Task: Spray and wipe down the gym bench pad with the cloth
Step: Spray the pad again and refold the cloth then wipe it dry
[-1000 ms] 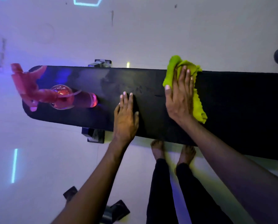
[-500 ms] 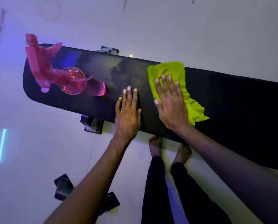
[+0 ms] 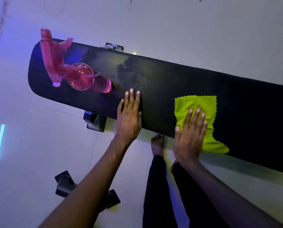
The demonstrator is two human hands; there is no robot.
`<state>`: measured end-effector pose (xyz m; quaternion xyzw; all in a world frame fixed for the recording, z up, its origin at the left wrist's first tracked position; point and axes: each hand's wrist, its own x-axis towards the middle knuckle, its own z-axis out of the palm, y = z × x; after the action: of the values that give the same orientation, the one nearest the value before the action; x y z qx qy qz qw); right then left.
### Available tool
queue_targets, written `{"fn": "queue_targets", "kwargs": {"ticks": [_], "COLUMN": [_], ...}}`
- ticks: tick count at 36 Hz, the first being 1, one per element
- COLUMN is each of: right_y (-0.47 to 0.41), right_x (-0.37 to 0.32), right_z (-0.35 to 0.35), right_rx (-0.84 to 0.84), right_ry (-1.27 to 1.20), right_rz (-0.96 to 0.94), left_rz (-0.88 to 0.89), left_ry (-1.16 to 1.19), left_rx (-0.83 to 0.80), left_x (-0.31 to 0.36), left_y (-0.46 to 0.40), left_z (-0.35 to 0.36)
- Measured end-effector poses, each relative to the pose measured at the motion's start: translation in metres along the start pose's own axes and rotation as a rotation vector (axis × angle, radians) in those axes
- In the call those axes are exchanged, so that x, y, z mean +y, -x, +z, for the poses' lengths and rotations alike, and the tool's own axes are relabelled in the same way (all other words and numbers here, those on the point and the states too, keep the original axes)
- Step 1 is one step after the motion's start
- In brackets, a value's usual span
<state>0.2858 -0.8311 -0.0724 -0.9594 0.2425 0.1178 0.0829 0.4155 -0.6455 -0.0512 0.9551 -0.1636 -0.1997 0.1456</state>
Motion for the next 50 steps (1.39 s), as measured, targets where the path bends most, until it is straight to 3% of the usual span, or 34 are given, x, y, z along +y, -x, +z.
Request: {"fn": "queue_targets", "kwargs": {"ticks": [9, 13, 17, 22, 27, 29, 35, 43, 46, 50], "right_y": [-0.016, -0.066, -0.143, -0.143, -0.098, -0.083, -0.079, -0.093, -0.071, -0.045], "right_x": [-0.045, -0.076, -0.130, -0.160, -0.135, -0.109, -0.049, -0.105, -0.122, -0.094], "right_z": [0.002, -0.021, -0.045, -0.032, -0.015, -0.010, -0.010, -0.014, -0.005, -0.003], "right_rx": [-0.052, -0.038, -0.064, -0.120, -0.073, -0.074, -0.040, -0.026, -0.067, -0.124], "right_ry": [-0.023, -0.236, -0.411, -0.145, 0.047, 0.098, 0.190, 0.075, 0.060, 0.121], "right_rz": [-0.192, -0.274, -0.249, -0.592, -0.894, -0.941, -0.950, -0.522, -0.624, -0.879], "left_rz": [-0.066, -0.069, -0.101, -0.146, -0.301, -0.263, -0.246, -0.250, -0.241, -0.226], "left_ry": [0.082, 0.061, 0.096, 0.129, 0.021, -0.018, -0.008, 0.012, 0.014, 0.026], "left_rx": [0.035, 0.033, 0.147, 0.347, 0.170, 0.119, 0.098, 0.083, 0.082, 0.056], "left_x": [-0.029, -0.032, -0.029, -0.038, -0.055, -0.055, -0.056, -0.060, -0.063, -0.064], "left_y": [0.026, 0.033, 0.034, 0.030, 0.031, 0.033, 0.033, 0.033, 0.033, 0.034], "left_z": [-0.003, -0.004, -0.015, -0.023, -0.016, -0.006, -0.004, 0.000, -0.001, -0.010]}}
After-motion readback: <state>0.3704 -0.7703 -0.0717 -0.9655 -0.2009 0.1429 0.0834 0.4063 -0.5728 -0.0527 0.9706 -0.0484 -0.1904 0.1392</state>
